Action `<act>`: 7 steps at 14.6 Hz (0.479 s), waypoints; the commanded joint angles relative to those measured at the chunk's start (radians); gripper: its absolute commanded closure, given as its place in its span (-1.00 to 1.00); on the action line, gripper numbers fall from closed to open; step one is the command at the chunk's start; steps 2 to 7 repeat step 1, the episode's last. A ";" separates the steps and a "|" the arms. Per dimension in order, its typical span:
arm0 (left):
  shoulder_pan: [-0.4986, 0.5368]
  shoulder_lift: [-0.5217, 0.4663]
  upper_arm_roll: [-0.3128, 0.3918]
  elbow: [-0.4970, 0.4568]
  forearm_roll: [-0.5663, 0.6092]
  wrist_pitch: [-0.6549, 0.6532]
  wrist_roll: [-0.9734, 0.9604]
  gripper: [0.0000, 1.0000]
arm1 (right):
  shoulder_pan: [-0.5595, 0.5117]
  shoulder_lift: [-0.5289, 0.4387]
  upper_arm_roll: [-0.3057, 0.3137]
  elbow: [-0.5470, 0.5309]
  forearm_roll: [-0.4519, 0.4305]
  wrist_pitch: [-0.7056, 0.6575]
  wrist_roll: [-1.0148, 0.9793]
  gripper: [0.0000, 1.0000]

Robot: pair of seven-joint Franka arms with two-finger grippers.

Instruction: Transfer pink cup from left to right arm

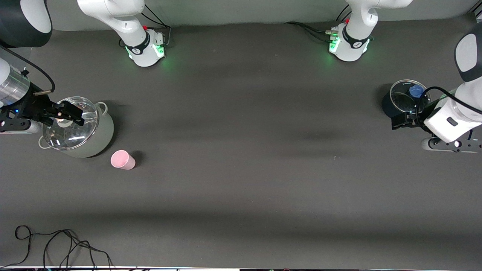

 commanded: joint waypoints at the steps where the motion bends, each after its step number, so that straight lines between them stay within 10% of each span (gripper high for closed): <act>1: -0.014 0.014 0.014 0.025 -0.008 -0.005 -0.002 -0.99 | 0.007 0.015 -0.003 0.028 0.017 -0.020 0.013 -0.99; 7: -0.014 0.014 0.014 0.025 -0.008 -0.005 -0.002 -0.99 | 0.007 0.015 -0.003 0.028 0.017 -0.020 0.013 -0.99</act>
